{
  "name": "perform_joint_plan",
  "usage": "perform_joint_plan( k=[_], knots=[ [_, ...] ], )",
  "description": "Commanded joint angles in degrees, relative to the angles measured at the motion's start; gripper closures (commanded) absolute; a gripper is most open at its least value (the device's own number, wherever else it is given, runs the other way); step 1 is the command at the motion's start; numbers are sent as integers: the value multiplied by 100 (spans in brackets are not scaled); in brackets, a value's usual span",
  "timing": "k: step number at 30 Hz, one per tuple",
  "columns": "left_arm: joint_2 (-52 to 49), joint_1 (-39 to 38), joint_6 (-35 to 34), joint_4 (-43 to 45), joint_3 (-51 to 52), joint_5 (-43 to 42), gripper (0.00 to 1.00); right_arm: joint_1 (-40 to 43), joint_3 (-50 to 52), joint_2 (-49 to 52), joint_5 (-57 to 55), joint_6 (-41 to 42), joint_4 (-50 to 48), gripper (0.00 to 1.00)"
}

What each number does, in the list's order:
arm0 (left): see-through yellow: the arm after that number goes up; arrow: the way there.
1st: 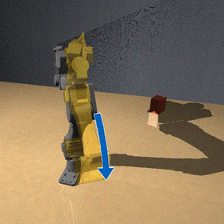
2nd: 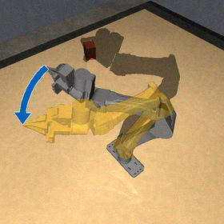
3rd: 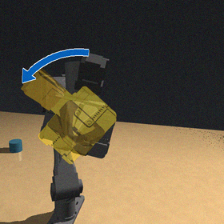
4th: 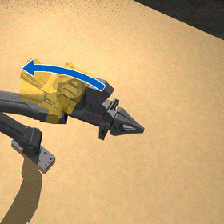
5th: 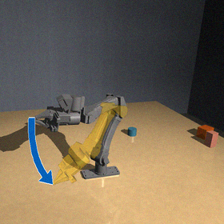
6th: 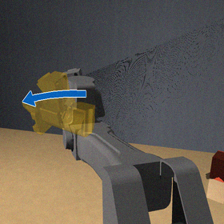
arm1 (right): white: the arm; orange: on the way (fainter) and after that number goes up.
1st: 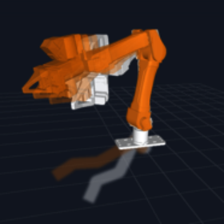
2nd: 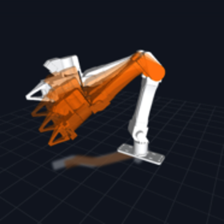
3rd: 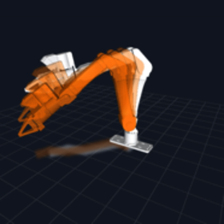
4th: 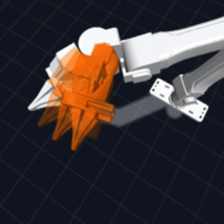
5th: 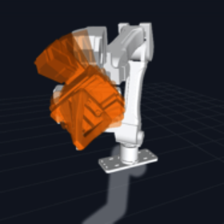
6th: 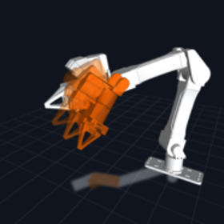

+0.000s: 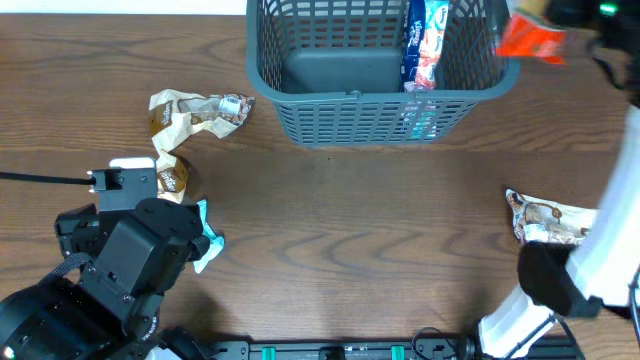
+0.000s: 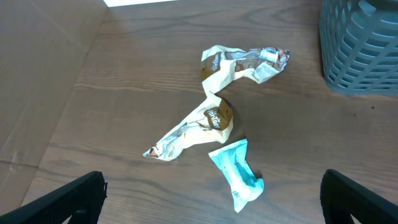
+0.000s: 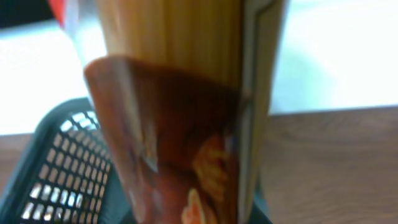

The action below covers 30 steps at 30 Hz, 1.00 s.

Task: Pack container
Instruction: 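Carry the spaghetti packet to the basket and lower it inside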

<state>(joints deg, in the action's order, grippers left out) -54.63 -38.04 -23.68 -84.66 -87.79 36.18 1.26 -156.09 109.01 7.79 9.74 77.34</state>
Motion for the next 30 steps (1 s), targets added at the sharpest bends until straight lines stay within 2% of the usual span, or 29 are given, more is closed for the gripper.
perform_joint_plan(
  k=[1, 9, 18, 30],
  knots=[
    [-2, -2, 52, -13, -52, 28, 1, -442, 59, 140, -719, 354, -179, 99],
    [-2, -2, 52, -15, -52, 26, 2, -962, 133, 949, -1353, 181, -422, 99],
    [-2, -2, 55, -15, -52, 28, 1, -927, 136, 1578, -1381, -170, -334, 99],
    [-2, -2, 55, -15, -52, 28, 1, -905, 236, 2033, -1508, -138, -116, 99]
  ],
)
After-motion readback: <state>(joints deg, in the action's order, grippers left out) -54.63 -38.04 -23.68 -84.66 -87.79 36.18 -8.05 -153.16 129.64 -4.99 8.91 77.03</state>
